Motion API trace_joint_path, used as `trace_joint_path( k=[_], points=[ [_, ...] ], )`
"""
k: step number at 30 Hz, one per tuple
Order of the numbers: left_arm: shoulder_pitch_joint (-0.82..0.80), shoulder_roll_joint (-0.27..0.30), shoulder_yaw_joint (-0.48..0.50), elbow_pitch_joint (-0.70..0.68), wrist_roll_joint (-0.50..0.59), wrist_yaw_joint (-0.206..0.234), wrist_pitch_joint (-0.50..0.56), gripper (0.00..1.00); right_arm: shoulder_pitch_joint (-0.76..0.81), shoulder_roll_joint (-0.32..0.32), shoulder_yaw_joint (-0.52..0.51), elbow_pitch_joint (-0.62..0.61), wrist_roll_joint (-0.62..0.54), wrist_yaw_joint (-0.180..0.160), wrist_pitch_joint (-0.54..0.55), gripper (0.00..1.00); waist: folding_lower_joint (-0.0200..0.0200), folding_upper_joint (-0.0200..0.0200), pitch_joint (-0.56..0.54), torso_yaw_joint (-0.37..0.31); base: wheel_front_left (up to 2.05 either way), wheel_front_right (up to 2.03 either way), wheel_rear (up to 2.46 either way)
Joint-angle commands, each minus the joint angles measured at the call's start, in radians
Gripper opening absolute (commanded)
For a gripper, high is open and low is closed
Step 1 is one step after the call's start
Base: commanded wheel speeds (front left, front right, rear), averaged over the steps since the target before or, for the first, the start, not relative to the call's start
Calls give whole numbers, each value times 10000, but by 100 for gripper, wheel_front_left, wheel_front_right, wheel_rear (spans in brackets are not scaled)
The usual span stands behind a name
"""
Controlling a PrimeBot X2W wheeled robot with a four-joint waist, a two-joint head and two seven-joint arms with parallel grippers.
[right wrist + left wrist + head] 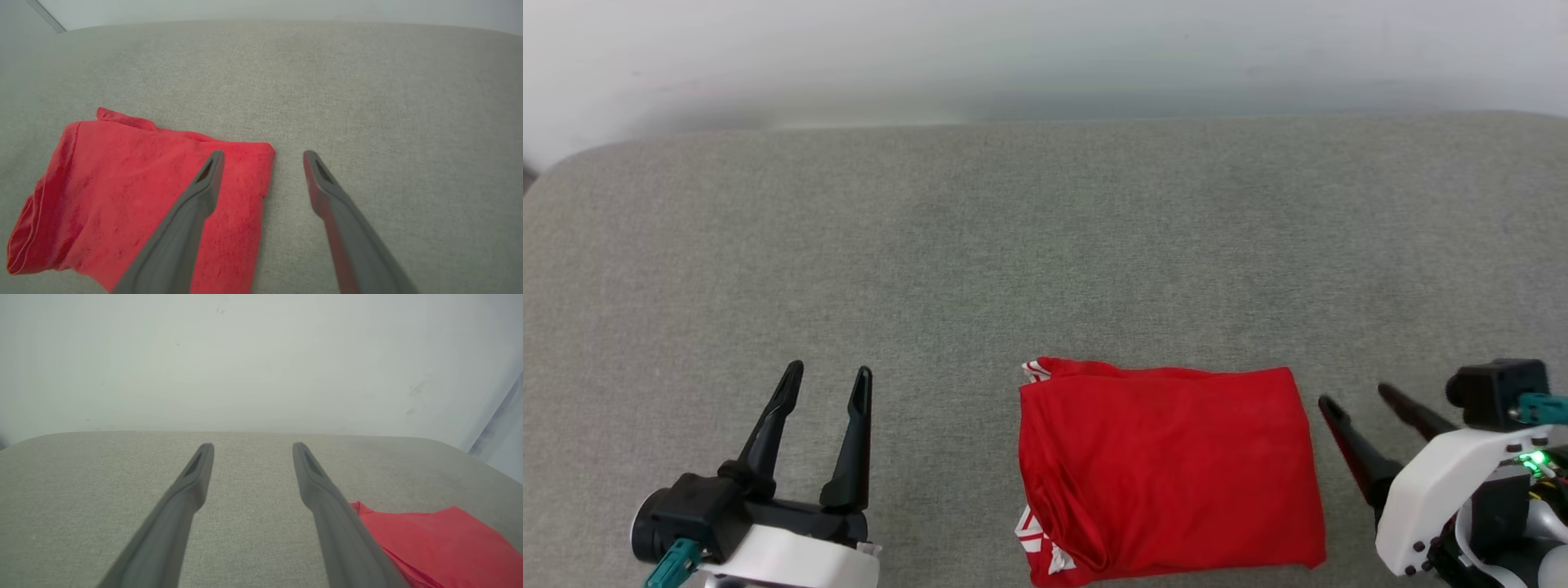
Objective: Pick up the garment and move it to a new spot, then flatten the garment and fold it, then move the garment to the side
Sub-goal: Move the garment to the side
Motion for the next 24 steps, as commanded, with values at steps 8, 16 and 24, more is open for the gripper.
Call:
trace_joint_path(
  k=[8,16,24],
  points=[
    [-445,67,-323,118,-11,-14,-21,100,138,258,-308,-25,39,-6,3320,100,0,0,517,533,0,0,0],
    [-759,55,-567,244,-143,-14,-21,100,81,728,-233,1078,-326,-4,3968,100,0,0,881,1155,0,0,0],
    [-854,21,-625,286,-129,-14,-21,100,-123,738,471,2297,-541,10,3716,45,0,0,1056,1306,0,0,0]
  ],
)
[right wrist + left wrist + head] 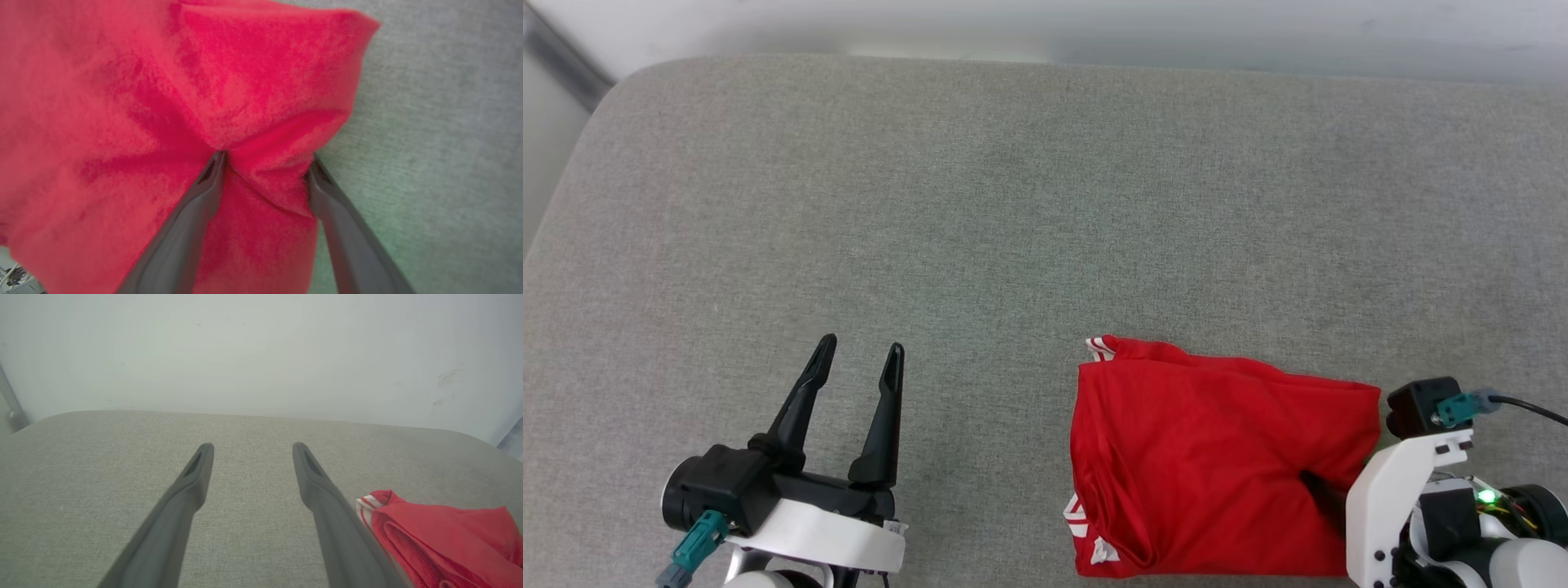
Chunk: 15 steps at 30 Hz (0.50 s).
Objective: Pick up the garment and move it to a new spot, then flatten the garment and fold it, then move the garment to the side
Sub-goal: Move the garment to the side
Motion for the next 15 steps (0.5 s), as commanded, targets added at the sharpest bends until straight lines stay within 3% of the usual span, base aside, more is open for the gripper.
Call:
trace_joint_path(
  k=[1,7,15],
  points=[
    [-133,-17,-21,36,-11,-14,-21,100,41,51,405,558,-82,25,-87,0,0,0,12,2,0,0,0],
    [-139,-35,-88,74,-9,-14,-20,100,-623,-577,731,505,-577,3,-856,0,0,0,-121,-248,0,0,0],
    [-126,-22,-346,33,19,-14,-20,100,-1677,-2632,2230,-382,-1708,6,-982,0,0,0,-292,-1265,0,0,0]
  ],
)
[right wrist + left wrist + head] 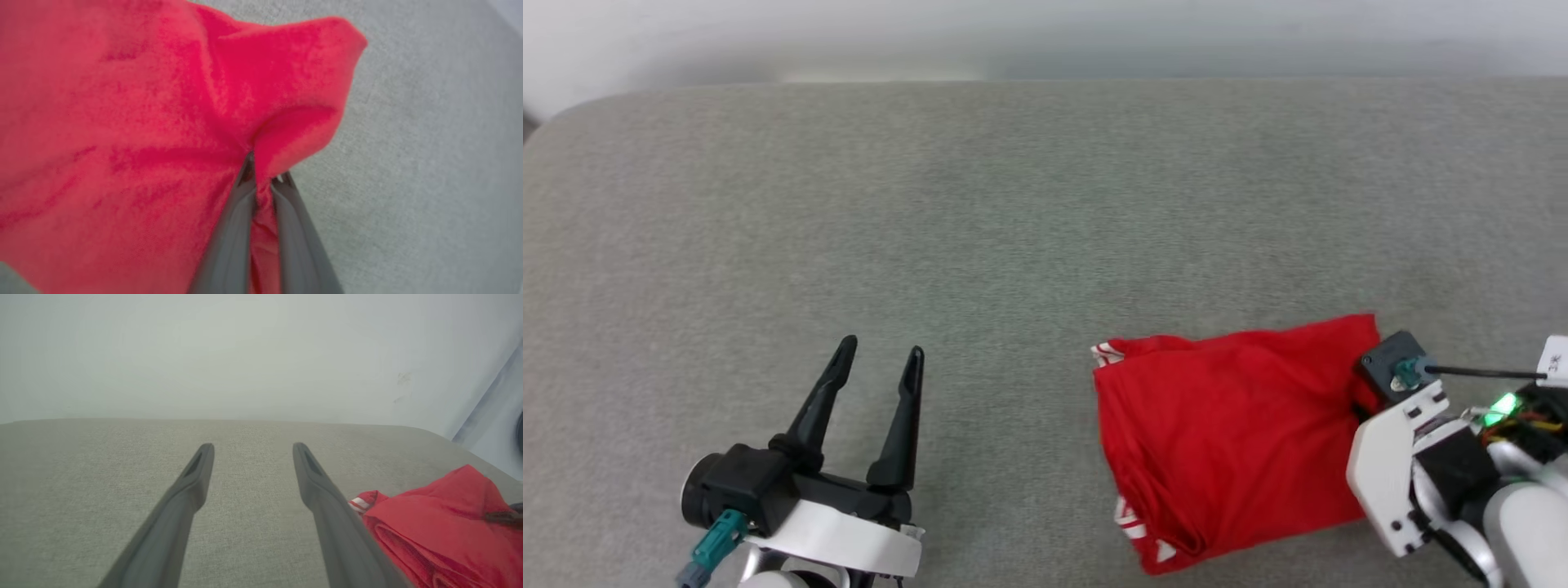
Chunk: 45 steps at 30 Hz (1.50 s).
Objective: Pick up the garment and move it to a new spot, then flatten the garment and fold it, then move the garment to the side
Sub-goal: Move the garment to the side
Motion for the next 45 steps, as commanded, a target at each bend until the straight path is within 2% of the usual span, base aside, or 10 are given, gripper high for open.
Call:
trace_joint_path(
  k=[1,5,7,11,15,28,34,43,44,45],
  points=[
    [-110,15,-86,-30,26,-14,-20,100,-287,-380,143,-149,-154,-14,50,0,0,-1,7,-448,0,0,0],
    [-349,-120,-445,-139,-214,-14,-20,100,-925,-1751,681,-493,-483,-11,130,0,0,-1,278,-1113,0,0,0],
    [-605,8,-801,-216,-174,-14,-20,100,-1348,-2469,848,-523,-573,-9,72,0,0,-1,622,-1606,0,0,0],
    [-1147,162,-1235,-477,-115,-14,-20,100,-1834,-3254,546,-373,-627,-12,-56,0,0,-1,1211,-2146,0,0,0],
    [-1707,400,-1542,-685,17,-14,-20,100,-2120,-3659,44,98,-725,-9,-435,0,0,-1,1886,-2524,0,0,0],
    [-2855,1140,-1944,-1398,191,-14,-20,100,-2799,-4459,-2117,2705,-1373,-14,-2278,0,0,-1,3797,-2812,0,0,0],
    [-3147,1420,-2005,-1578,209,-14,-20,100,-3068,-4385,-3222,3918,-1773,-14,-3298,0,0,-1,4369,-2694,0,0,0],
    [-3257,1617,-2027,-1554,191,-1,-17,100,-3591,-3801,-4032,4904,-2516,-14,-4155,0,0,-1,4706,-2457,0,0,0],
    [-3253,1604,-2025,-1535,182,-1,-17,100,-3627,-3731,-4104,4921,-2635,-14,-4233,9,0,-1,4681,-2428,0,0,0],
    [-3239,1586,-2021,-1514,171,-1,-17,100,-3670,-3656,-4155,4915,-2713,-12,-4287,85,0,-1,4644,-2404,0,0,0]
  ],
)
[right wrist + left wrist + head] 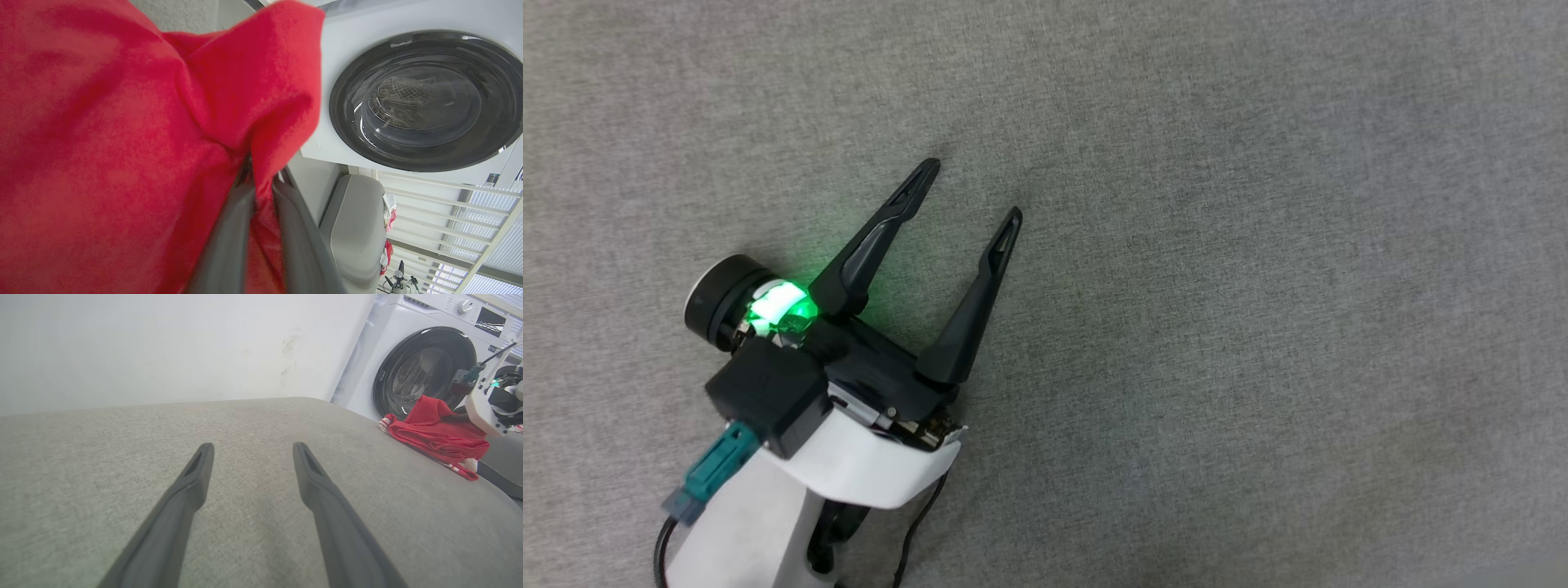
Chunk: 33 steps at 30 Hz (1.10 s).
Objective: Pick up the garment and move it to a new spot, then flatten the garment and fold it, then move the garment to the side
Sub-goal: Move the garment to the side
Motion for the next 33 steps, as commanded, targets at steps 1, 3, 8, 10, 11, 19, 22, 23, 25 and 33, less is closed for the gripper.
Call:
trace_joint_path(
  k=[1,3,8,10,11,19,22,23,25,33],
  points=[
    [27,27,45,152,-10,17,-13,100,-188,173,-130,8,-150,-16,-84,100,-2,-1,-115,51,0,0,0],
    [104,-57,88,206,-41,17,-15,100,-214,321,-130,-58,-267,-14,-100,100,-2,-1,-323,84,0,0,0],
    [248,-372,208,352,-127,15,-17,100,-310,483,-159,-480,-461,-14,-207,100,-2,-1,-1158,185,0,0,0],
    [402,-529,349,429,-211,15,-17,100,-384,590,-110,-769,-357,-14,-297,100,-2,-1,-1580,243,0,0,0],
    [491,-582,408,492,-257,15,-17,100,-445,674,-97,-924,-299,-16,-356,100,-2,-1,-1825,279,0,0,0],
    [1327,-1118,1596,808,-239,18,-15,100,-181,1886,276,-2367,567,-14,-1180,100,-2,-1,-3566,672,0,0,0],
    [1692,-1301,2138,867,-89,26,-16,100,218,2654,283,-2975,966,-13,-1604,100,-2,-1,-4174,886,0,0,0],
    [1853,-1362,2318,877,-50,40,-15,100,366,2944,321,-3243,1150,-11,-1720,100,-2,-1,-4333,938,0,0,0],
    [2088,-1470,2699,945,42,67,-15,100,741,3560,223,-3764,1466,-13,-1960,100,-2,-1,-4649,1075,0,0,0],
    [2827,-1849,3426,1331,292,41,-16,100,2562,5592,402,-5389,2195,-11,-3229,100,-2,-1,-5478,1513,0,0,0]
  ],
)
